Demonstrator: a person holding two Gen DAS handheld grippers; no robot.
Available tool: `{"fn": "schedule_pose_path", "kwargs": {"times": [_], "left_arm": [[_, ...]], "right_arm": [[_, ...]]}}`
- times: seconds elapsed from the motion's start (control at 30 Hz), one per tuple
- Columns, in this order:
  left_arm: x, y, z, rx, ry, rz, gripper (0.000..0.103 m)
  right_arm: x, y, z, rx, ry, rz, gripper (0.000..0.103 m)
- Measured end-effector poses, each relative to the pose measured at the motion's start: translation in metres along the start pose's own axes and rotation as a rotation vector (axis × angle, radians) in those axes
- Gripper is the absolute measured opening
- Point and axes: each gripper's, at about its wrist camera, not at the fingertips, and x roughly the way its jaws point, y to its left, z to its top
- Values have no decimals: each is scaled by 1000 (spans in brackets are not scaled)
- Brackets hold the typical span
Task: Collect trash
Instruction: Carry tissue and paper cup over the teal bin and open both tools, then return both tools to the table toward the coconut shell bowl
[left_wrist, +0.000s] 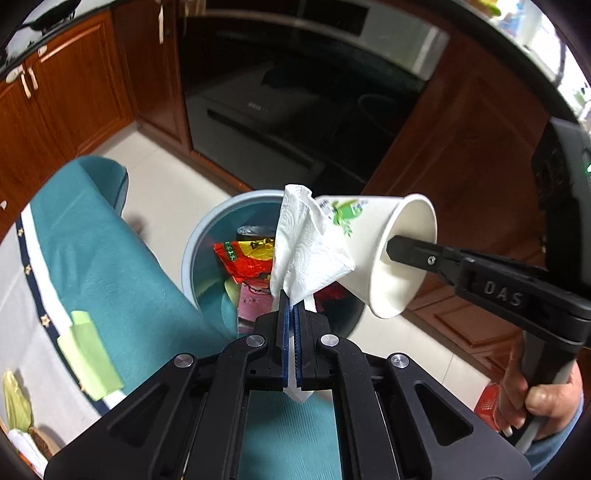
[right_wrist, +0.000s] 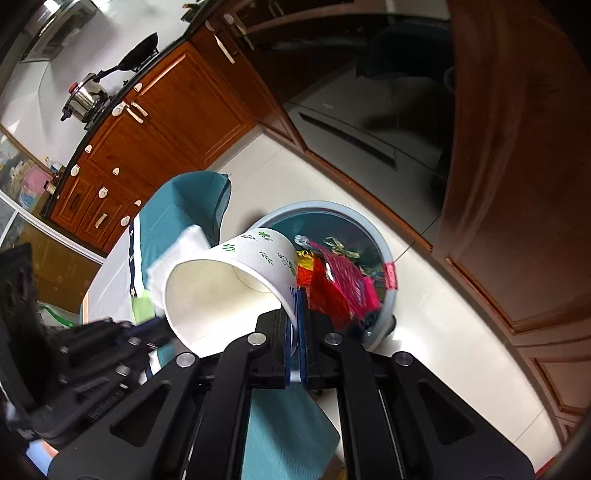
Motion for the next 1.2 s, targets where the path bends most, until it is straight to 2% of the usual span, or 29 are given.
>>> {"fn": "schedule_pose_path", "kwargs": {"times": [0.3, 0.4, 0.43, 0.47, 0.5, 0.53, 0.57, 0.6, 0.67, 0.97, 1.2], "left_arm": [[51, 24, 14, -54, 73, 36, 3], [63, 30, 14, -64, 101, 40, 4], [67, 31, 13, -64, 118, 41, 6], [72, 32, 12, -63, 137, 43, 10], [74, 31, 12, -60, 146, 46, 27], [75, 30, 11, -53, 147, 56, 54], [73, 29, 10, -45, 130, 83, 63], [71, 29, 9, -39, 113, 101, 68], [68, 26, 8, -27, 103, 102, 68], [53, 20, -1, -33, 102, 69, 73], [21, 11, -14, -25, 65, 51, 73]], "right_arm": [[62, -2, 31, 43, 96, 64, 3], [79, -1, 36, 34, 127, 68, 7], [84, -1, 36, 31, 141, 64, 20], [86, 0, 37, 31, 148, 61, 53], [87, 0, 36, 31, 149, 55, 68], [85, 0, 36, 29, 132, 47, 79], [82, 0, 35, 20, 113, 35, 79], [80, -1, 35, 14, 108, 26, 80], [76, -2, 34, 16, 104, 10, 84], [60, -9, 21, 42, 109, -22, 85], [40, 2, 9, 26, 105, -37, 85]]}}
